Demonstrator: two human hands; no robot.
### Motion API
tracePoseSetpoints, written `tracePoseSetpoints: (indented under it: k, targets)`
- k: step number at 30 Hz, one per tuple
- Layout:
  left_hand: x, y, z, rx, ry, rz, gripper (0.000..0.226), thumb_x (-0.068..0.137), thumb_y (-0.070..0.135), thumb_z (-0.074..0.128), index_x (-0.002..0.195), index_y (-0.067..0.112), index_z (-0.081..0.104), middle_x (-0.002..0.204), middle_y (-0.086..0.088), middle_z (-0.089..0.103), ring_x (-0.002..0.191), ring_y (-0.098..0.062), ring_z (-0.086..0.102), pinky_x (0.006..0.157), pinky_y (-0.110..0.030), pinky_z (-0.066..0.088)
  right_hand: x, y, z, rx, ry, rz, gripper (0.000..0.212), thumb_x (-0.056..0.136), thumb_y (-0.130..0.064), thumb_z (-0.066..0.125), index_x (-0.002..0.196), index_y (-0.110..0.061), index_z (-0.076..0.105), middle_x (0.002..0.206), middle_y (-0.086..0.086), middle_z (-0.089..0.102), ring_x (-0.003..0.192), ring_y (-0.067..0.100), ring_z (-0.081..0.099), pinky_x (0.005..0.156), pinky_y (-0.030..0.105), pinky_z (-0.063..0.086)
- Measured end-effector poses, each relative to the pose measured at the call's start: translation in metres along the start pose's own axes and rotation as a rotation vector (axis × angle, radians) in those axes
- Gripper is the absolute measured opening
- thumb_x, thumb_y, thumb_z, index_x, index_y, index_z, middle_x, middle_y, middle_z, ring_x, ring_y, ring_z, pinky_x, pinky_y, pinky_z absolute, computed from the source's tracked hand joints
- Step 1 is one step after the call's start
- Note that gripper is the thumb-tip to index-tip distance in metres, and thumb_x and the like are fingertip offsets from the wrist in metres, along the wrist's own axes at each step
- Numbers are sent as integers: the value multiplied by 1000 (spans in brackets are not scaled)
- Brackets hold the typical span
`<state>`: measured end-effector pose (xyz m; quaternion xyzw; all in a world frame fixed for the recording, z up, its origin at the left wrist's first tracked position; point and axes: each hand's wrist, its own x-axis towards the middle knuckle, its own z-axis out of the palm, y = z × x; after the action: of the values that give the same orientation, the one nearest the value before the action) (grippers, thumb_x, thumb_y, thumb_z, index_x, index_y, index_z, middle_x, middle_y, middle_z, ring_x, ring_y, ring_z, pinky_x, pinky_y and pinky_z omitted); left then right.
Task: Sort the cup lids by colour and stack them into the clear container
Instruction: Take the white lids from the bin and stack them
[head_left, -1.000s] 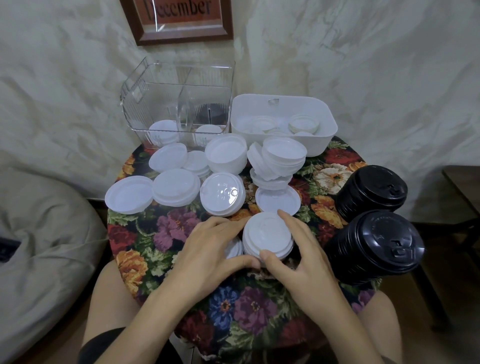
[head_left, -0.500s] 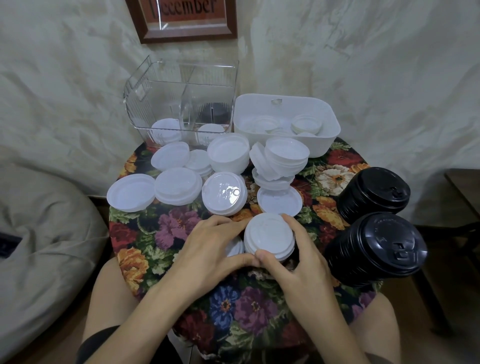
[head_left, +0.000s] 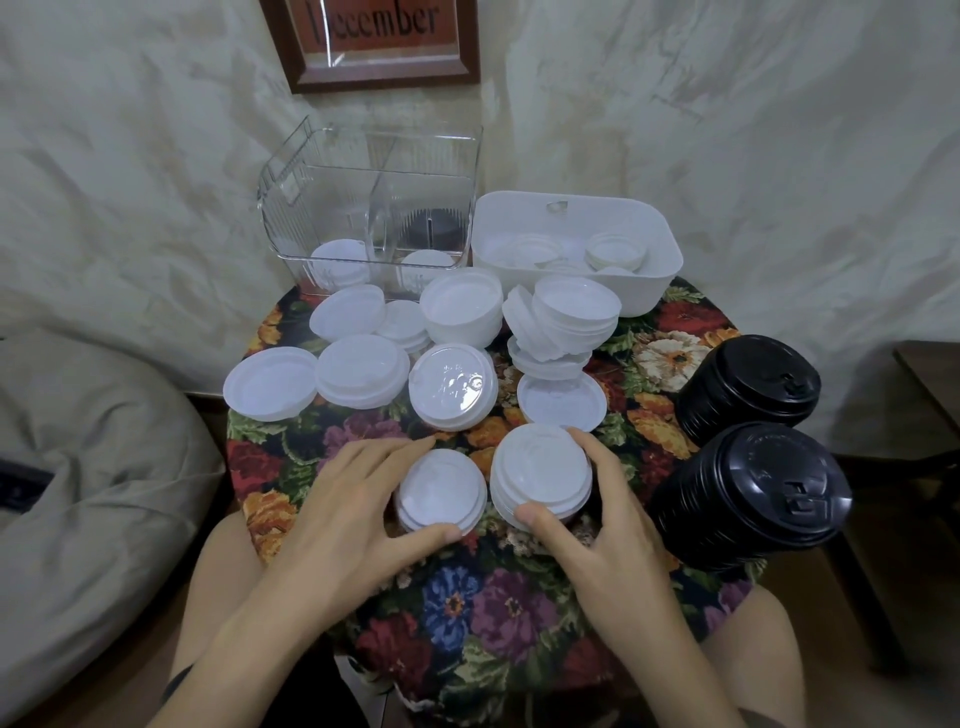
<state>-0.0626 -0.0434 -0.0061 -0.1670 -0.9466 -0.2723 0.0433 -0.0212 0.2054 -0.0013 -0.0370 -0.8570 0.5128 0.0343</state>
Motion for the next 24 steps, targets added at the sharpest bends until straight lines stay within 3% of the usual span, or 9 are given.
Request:
tracePoseSetpoints:
  k: [4,6,10,12,14,16,21,24]
  targets:
    - [6,12,-3,-162,89,-16,78,77,77,63,144,37,53,138,38,42,128,18,37,105,-3,25,0,1,0,-11,-2,-7,83,75,-78,65,147,-56,30,146,-31,44,136,-4,41,112,35,41]
    - [12,17,-5,-199,115,-10,78,78,71,65,145,33,55,139,35,43,129,18,39,102,0,26,0,2,0,-19,-3,-10,84,75,-78,66,148,-56,29,147,-30,43,137,-4,40,112,35,41]
    - [20,26,-9,-324,192,-55,74,76,70,67,142,38,57,133,34,50,127,12,46,100,-15,38,0,2,0,-20,-9,-8,86,76,-75,65,150,-53,28,149,-30,42,139,-5,39,114,36,40]
    - [21,37,-7,-400,179,-58,72,74,68,69,139,40,57,133,34,53,128,11,48,102,-13,38,0,3,0,-18,-9,-15,87,75,-80,64,150,-54,28,147,-31,43,137,-6,40,112,35,42]
    - [23,49,-2,-503,95,-62,73,73,64,73,140,41,57,133,35,56,127,11,51,103,-11,39,0,3,-1,-14,-9,-17,91,72,-88,60,150,-55,28,146,-32,44,135,-6,43,109,36,45]
    - [27,59,2,-562,-35,-62,70,74,57,78,139,44,55,133,32,59,126,7,54,106,-23,44,0,2,-1,-3,-4,-21,89,73,-86,61,149,-58,26,145,-34,45,134,-7,44,108,34,46]
    - [45,60,2,-637,-269,-67,63,87,39,80,143,49,52,146,30,52,137,9,44,119,-37,37,1,1,-3,23,-10,-56,101,77,-66,71,150,-68,1,135,-61,27,128,-29,31,97,5,34]
    - [49,56,1,-665,-351,-43,61,93,32,76,147,47,50,151,31,44,142,8,38,123,-40,32,-1,0,-2,-48,-52,-84,98,77,-71,69,151,-67,5,142,-56,22,133,-27,25,99,3,28]
